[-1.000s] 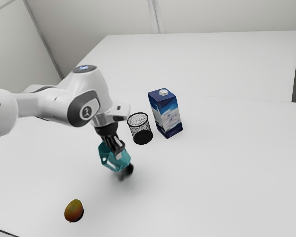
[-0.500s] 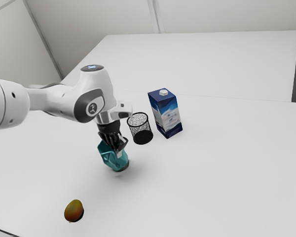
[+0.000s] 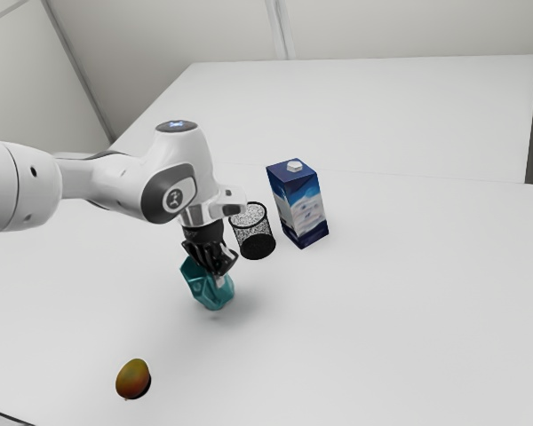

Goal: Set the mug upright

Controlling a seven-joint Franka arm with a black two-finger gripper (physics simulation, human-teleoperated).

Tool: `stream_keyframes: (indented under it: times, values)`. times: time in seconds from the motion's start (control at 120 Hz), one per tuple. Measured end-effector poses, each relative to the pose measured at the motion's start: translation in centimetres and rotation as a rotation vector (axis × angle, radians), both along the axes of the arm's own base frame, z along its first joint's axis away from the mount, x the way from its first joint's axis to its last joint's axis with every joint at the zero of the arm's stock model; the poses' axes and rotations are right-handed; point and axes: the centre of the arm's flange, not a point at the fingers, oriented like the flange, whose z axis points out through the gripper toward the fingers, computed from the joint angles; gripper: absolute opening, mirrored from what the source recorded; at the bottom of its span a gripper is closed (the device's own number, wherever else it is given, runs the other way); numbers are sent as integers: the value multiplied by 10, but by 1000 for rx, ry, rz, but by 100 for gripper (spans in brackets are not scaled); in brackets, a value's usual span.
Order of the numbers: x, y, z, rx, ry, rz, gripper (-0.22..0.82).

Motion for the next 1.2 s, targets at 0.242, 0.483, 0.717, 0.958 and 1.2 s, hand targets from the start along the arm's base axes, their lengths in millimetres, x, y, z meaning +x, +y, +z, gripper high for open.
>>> stream_keyframes:
  times: [0.242,0.483,0.717,0.958,1.2]
  values:
    - [0,4,3,0,-4,37,-9]
    - [-1,4,8,0,-13,50,12]
    - [-3,1,60,11,-115,54,32]
    - [16,-16,144,-3,-213,43,51]
    - [43,-2,246,-29,-265,81,58]
